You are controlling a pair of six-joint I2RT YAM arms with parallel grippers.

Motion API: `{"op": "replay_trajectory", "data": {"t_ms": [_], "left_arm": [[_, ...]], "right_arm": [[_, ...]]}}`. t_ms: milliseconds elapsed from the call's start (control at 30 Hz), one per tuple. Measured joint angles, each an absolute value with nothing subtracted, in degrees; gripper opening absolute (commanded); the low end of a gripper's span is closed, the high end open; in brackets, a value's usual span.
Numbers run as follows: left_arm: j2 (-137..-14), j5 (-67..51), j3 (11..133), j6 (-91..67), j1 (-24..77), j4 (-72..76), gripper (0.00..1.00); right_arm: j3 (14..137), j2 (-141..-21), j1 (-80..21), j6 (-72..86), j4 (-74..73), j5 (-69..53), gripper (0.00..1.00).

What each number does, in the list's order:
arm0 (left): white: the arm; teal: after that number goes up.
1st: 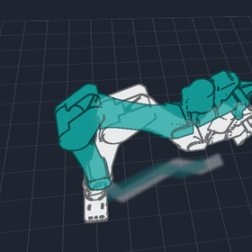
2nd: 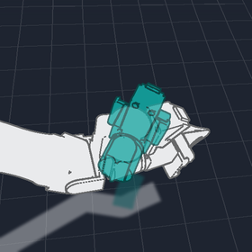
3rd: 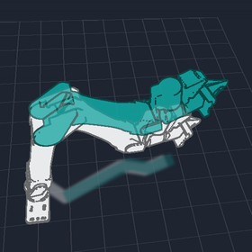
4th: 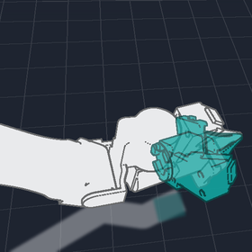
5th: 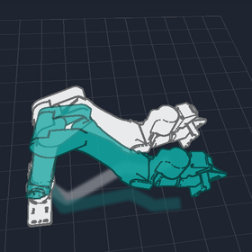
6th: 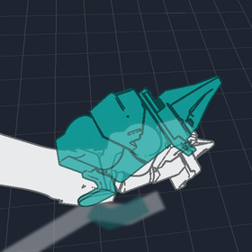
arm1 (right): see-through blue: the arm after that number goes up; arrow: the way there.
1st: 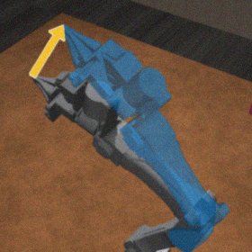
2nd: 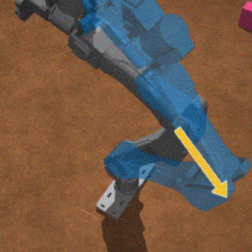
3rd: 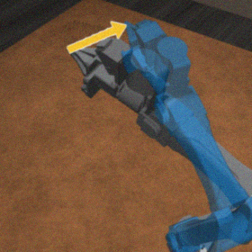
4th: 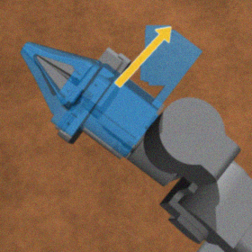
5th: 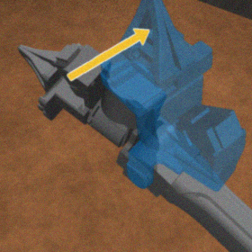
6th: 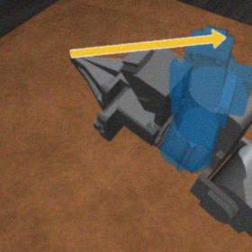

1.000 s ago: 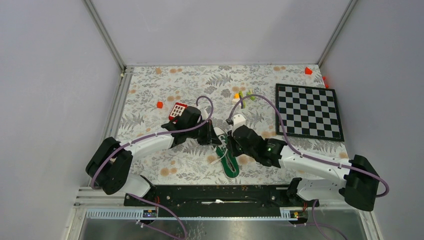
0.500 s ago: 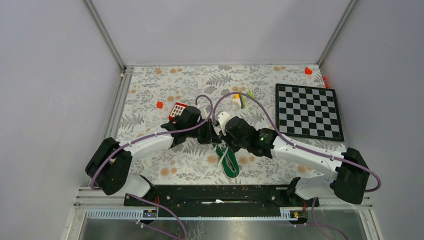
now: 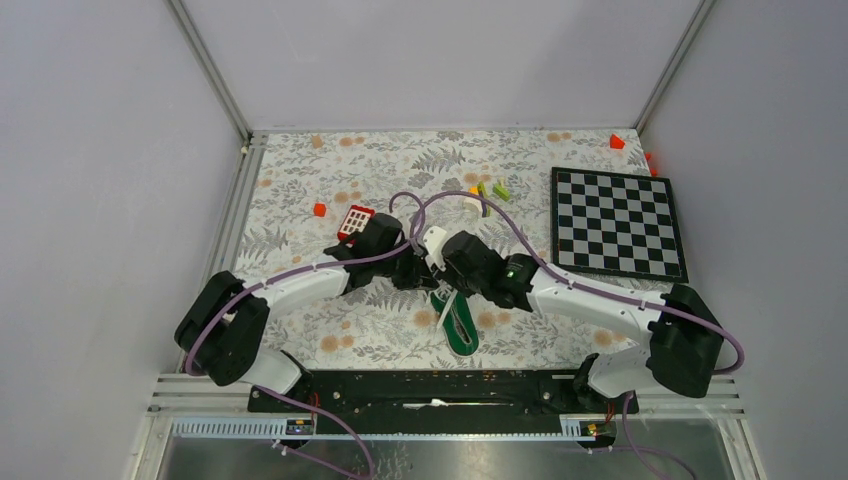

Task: Tie the shoes
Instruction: Cross the shoelace with the shoelace.

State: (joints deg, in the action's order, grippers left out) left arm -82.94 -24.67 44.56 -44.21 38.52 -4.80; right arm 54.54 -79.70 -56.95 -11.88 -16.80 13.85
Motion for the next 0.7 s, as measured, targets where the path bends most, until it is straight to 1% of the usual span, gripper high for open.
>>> {"op": "replay_trajectory", "data": {"t_ms": [100, 167, 300, 500, 700], "left_arm": [[-83.6, -24.5, 44.6, -43.9, 38.4, -6.1, 0.0], [-83.7, -24.4, 44.6, -43.7, 38.4, -6.8, 0.0], [-83.8, -24.3, 44.6, -43.4, 38.4, -7.4, 0.0], [-83.8, -24.1, 44.6, -43.4, 38.3, -7.5, 0.0], [-83.8, -24.1, 44.6, -43.4, 38.3, -7.5, 0.0]], "right_arm": [[54.4, -79.7, -55.9, -10.5, -15.5, 13.3, 0.36], [53.5, -79.1, -54.6, -8.4, -13.8, 11.5, 0.41], [49.3, -75.0, -51.3, -2.9, -12.3, 7.2, 0.48], [44.7, -68.7, -49.6, 6.4, -11.4, 3.3, 0.52], [39.0, -63.9, -49.2, 17.2, -8.6, 1.5, 0.51]]}}
